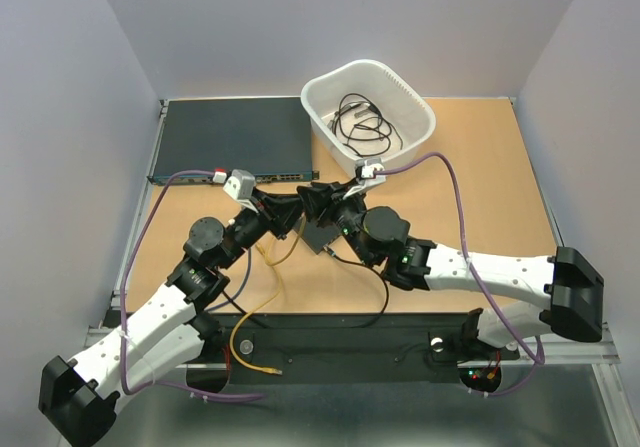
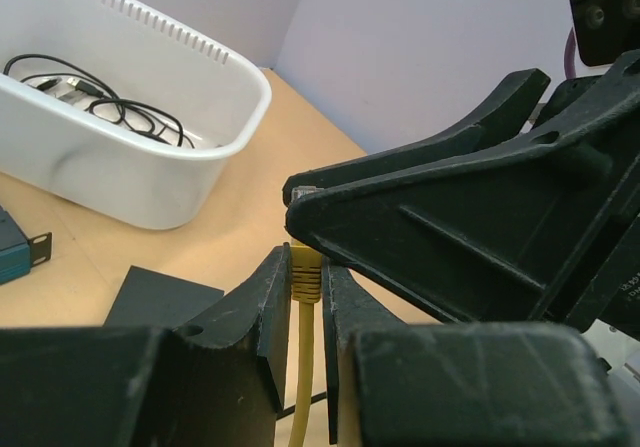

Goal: Insert the plug into the switch port

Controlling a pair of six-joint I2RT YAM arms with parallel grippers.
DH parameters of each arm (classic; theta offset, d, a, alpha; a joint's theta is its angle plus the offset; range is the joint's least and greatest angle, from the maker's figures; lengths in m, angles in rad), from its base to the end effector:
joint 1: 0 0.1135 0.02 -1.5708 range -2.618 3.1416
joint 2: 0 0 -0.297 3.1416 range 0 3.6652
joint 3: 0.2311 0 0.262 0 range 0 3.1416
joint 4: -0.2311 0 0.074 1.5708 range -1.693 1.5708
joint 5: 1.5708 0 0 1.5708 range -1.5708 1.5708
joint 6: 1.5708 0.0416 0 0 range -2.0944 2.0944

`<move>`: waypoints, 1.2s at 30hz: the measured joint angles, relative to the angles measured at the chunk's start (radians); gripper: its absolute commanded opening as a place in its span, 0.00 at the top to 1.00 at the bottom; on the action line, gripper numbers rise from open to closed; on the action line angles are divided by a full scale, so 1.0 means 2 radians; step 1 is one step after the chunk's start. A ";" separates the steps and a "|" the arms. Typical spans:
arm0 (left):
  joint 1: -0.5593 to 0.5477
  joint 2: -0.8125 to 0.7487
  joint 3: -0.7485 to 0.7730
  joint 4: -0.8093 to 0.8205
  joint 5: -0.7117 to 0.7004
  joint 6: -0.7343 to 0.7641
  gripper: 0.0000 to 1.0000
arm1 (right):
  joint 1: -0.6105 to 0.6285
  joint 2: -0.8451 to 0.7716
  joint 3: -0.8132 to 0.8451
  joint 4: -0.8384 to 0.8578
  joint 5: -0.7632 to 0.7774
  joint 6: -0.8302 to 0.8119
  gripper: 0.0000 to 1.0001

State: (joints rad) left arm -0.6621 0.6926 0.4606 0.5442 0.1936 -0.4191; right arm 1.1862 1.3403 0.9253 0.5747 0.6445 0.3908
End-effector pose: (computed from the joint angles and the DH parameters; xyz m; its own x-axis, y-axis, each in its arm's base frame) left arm 0.1234 -0.1063 0.3382 -0.0830 -0.4416 -0.8933 0.7816 0.5273 -0.3333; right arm 0.1416 0.2832 0.3718 -0.1423 0.4600 -0.8764 -0.5021 0.7295 0.4644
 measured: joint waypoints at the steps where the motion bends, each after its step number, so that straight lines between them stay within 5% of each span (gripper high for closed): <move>1: 0.000 0.000 0.000 -0.001 0.000 0.000 1.00 | 0.000 0.002 0.002 -0.002 0.002 0.001 0.61; 11: -0.003 -0.003 0.000 -0.006 -0.003 0.007 1.00 | 0.000 0.007 0.006 -0.011 0.003 0.010 0.99; 17: -0.003 -0.013 0.000 -0.017 -0.005 0.011 1.00 | 0.000 0.008 0.006 -0.010 0.001 0.016 1.00; 20: -0.004 -0.014 0.000 -0.018 -0.005 0.011 0.92 | -0.002 0.007 0.004 -0.007 -0.012 0.016 1.00; 26: -0.009 -0.009 0.000 -0.020 0.028 0.000 0.48 | -0.037 -0.049 -0.056 0.005 -0.114 -0.015 0.99; 29: -0.012 -0.007 0.000 -0.005 0.065 -0.011 0.39 | -0.078 -0.102 -0.103 0.000 -0.196 -0.019 0.99; 36: -0.013 0.003 -0.002 0.099 0.183 -0.050 0.39 | -0.200 -0.193 -0.141 0.002 -0.361 0.011 1.00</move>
State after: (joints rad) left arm -0.6880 0.6983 0.4568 0.7418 0.5598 -0.5186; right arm 0.7860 0.9543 0.6441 0.5777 -0.0776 0.4129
